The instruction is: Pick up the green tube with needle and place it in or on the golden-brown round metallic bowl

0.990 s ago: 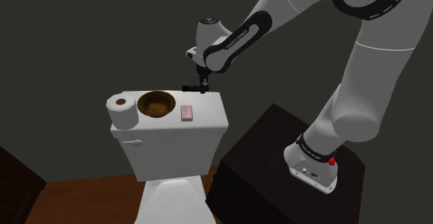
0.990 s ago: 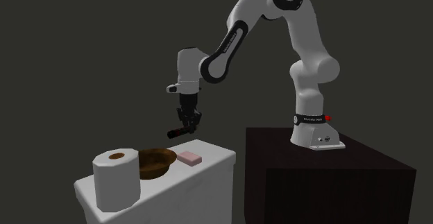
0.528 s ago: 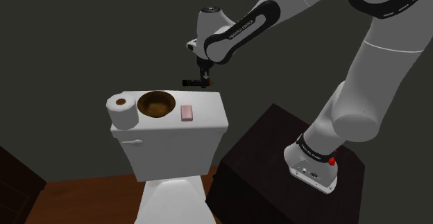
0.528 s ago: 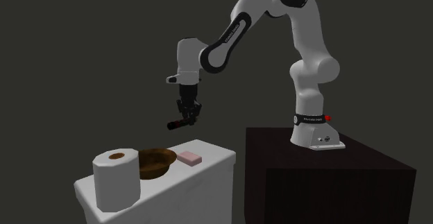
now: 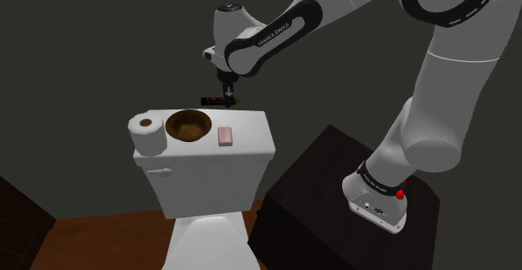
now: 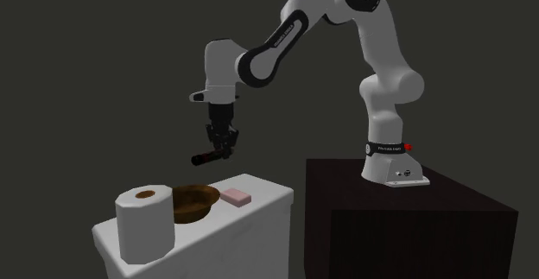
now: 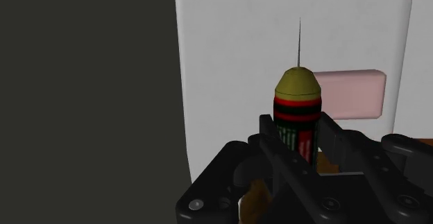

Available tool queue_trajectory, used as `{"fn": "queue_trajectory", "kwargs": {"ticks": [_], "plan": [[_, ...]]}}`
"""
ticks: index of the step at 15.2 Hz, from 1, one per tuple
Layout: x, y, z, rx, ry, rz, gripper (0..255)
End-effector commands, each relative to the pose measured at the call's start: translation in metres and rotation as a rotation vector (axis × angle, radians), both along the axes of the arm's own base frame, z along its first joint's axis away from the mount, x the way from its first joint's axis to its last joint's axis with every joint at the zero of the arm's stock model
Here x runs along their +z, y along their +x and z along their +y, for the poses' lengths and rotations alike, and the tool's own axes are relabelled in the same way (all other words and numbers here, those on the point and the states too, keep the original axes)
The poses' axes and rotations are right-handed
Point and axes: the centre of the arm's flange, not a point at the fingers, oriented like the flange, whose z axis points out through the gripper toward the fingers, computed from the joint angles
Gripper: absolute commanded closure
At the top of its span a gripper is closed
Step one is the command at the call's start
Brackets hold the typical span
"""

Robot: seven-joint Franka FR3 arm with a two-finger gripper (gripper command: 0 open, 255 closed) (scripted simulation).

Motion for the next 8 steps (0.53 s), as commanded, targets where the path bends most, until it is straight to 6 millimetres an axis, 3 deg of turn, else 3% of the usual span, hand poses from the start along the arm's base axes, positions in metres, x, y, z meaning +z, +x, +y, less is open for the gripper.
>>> {"fn": "queue_trajectory", "kwargs": {"ticks": [1, 8], "plan": [[0.0, 0.013, 0.028, -0.001, 0.0, 0.0, 255], [0.001, 0.05, 0.112, -0.001, 0.0, 0.0, 255]]}}
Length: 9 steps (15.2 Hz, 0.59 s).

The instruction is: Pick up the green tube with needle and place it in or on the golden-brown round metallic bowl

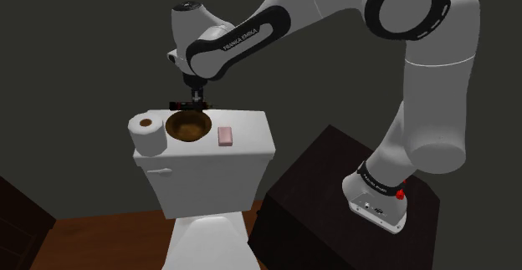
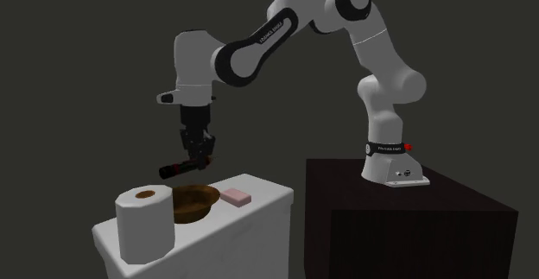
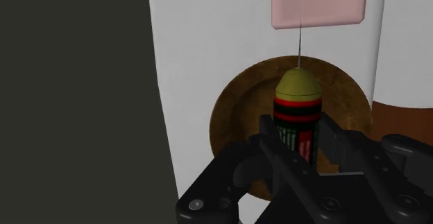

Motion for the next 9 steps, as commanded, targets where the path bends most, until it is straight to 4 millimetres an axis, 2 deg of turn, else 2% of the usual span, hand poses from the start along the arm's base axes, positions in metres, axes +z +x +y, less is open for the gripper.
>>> {"fn": "queue_trajectory", "kwargs": {"ticks": [1, 9], "plan": [[0.003, 0.01, 0.024, -0.001, 0.0, 0.0, 255], [-0.04, 0.01, 0.024, -0.001, 0.0, 0.0, 255]]}}
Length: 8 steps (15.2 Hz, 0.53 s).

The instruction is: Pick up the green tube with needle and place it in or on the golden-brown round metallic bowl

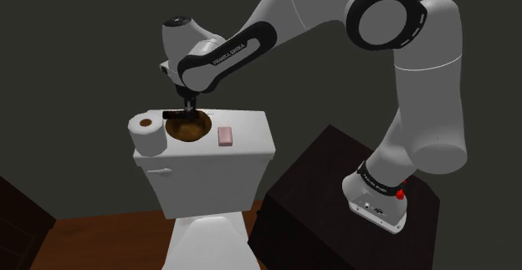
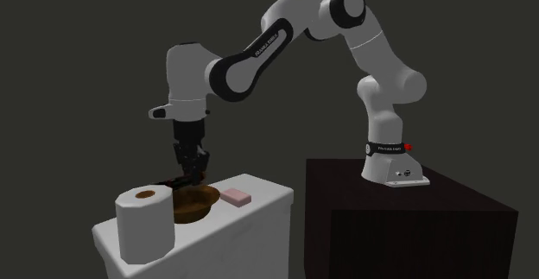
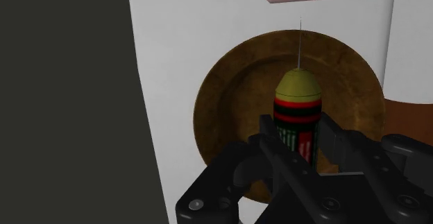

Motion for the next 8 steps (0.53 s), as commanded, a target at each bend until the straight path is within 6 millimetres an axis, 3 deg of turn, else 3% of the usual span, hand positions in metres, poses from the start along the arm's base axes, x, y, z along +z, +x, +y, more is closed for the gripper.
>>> {"fn": "queue_trajectory", "kwargs": {"ticks": [1, 5, 8], "plan": [[-0.01, 0.0, 0.0, 0.0, 0.0, -0.001, 255], [-0.035, 0.0, 0.0, 0.0, 0.0, -0.001, 255], [-0.035, 0.0, 0.0, 0.0, 0.0, -0.001, 255]]}}
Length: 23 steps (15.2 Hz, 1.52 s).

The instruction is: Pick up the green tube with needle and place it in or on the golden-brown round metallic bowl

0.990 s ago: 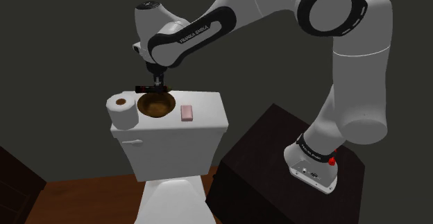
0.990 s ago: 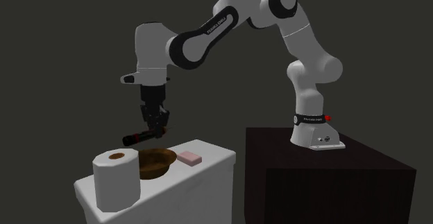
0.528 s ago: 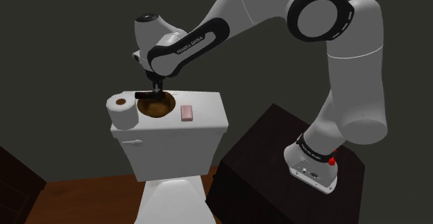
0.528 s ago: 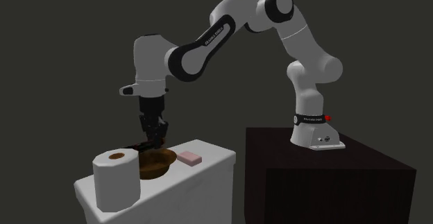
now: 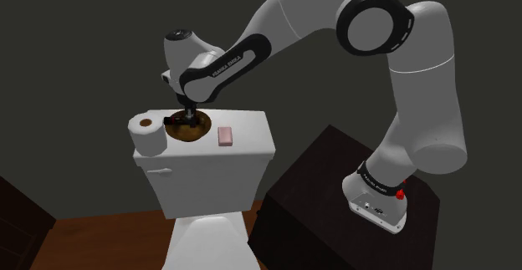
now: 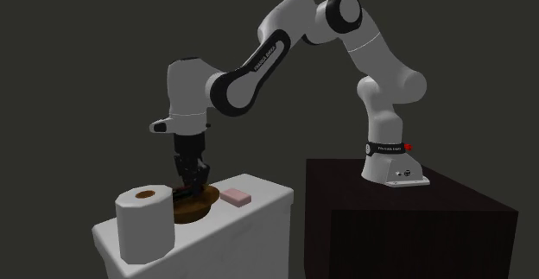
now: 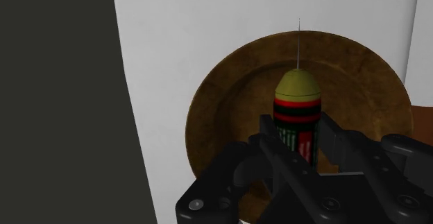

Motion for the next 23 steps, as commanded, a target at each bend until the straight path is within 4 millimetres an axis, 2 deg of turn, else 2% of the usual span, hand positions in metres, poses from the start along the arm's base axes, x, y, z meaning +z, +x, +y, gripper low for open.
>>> {"fn": "queue_trajectory", "kwargs": {"ticks": [1, 5, 6, 11, 15, 23], "plan": [[-0.001, 0.0, 0.0, 0.0, 0.0, 0.001, 255], [-0.001, 0.0, 0.0, 0.0, 0.0, 0.001, 255], [-0.001, 0.0, 0.0, 0.0, 0.0, 0.001, 0], [-0.001, 0.0, 0.0, 0.0, 0.0, 0.001, 0], [0.049, -0.001, 0.004, 0.0, 0.0, 0.001, 0], [0.049, -0.001, 0.004, 0.0, 0.0, 0.001, 0]]}}
